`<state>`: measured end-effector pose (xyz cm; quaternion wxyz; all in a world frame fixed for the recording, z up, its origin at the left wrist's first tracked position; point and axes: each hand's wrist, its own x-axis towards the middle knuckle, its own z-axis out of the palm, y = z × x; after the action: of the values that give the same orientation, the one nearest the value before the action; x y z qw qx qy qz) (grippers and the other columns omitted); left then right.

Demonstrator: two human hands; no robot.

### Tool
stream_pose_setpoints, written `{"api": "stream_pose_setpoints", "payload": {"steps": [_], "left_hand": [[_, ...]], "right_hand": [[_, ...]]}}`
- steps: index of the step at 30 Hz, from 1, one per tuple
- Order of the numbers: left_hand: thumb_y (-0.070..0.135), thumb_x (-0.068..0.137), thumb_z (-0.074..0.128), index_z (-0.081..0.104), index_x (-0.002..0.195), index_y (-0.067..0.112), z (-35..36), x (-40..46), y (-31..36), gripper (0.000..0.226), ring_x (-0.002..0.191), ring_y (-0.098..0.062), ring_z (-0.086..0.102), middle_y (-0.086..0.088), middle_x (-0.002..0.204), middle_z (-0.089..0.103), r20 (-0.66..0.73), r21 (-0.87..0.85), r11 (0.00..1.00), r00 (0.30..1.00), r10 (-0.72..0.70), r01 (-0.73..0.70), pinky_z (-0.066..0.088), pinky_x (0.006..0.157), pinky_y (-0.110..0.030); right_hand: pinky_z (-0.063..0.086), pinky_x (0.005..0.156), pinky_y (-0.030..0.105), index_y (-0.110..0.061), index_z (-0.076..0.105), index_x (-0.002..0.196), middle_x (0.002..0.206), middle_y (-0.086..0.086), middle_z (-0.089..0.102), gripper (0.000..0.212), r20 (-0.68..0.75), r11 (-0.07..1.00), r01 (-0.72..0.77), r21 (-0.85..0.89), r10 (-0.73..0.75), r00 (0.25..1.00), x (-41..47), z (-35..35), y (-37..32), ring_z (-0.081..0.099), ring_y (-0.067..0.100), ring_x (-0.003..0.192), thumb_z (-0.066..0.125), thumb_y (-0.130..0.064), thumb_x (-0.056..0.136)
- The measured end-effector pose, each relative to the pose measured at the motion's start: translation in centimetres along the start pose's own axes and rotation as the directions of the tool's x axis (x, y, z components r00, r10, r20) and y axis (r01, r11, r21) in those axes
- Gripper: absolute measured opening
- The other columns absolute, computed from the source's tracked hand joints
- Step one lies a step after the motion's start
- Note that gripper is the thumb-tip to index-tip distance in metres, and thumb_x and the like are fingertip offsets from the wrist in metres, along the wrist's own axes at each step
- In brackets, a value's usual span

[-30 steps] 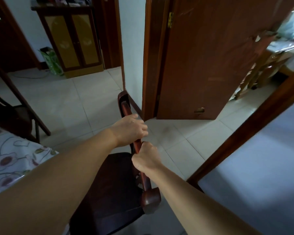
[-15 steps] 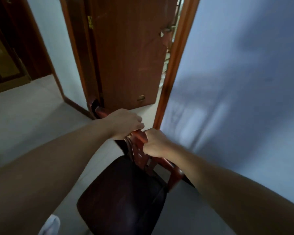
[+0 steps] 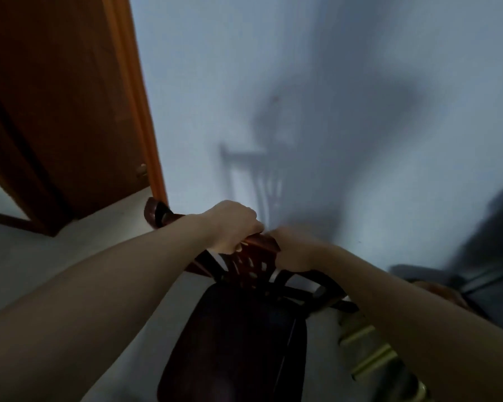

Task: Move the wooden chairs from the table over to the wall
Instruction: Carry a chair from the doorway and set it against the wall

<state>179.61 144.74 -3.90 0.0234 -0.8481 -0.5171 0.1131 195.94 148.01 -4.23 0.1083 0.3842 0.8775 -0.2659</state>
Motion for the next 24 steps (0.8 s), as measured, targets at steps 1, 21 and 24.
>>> {"api": "stream_pose_setpoints", "payload": {"steps": [1,21,24], "left_hand": [[0.024,0.077,0.063,0.057,0.101,0.018,-0.4,1.7,1.3,0.025,0.078,-0.022,0.056,0.000,0.087,0.054,-0.005,-0.004,1.000,1.000,0.011,-0.011,0.033,0.058,-0.030],[0.022,0.075,0.061,0.062,0.099,0.016,-3.0,21.9,11.7,0.025,0.086,-0.028,0.060,-0.007,0.096,0.063,0.062,-0.081,0.979,0.979,0.193,-0.187,0.037,0.061,-0.030],[0.022,0.075,0.062,0.062,0.100,0.015,-2.5,23.8,11.4,0.026,0.089,-0.029,0.061,-0.007,0.097,0.064,0.013,-0.101,0.974,0.979,0.205,-0.203,0.043,0.067,-0.030]], "right_hand": [[0.050,0.070,0.037,-0.008,0.062,0.097,0.083,0.009,0.062,0.022,0.002,1.000,-0.009,0.010,0.009,1.000,-0.9,-0.4,1.9,0.060,0.027,0.077,0.050,-0.001,0.080],[0.047,0.071,0.036,-0.005,0.063,0.107,0.089,0.013,0.063,0.038,0.074,0.991,-0.127,0.047,0.124,0.990,-5.2,-5.9,22.7,0.058,0.029,0.082,0.054,0.008,0.073],[0.042,0.066,0.033,-0.008,0.062,0.103,0.079,0.004,0.057,0.035,0.064,0.983,-0.173,0.062,0.169,0.984,-4.4,-6.3,24.1,0.053,0.023,0.078,0.051,0.009,0.074]]}}
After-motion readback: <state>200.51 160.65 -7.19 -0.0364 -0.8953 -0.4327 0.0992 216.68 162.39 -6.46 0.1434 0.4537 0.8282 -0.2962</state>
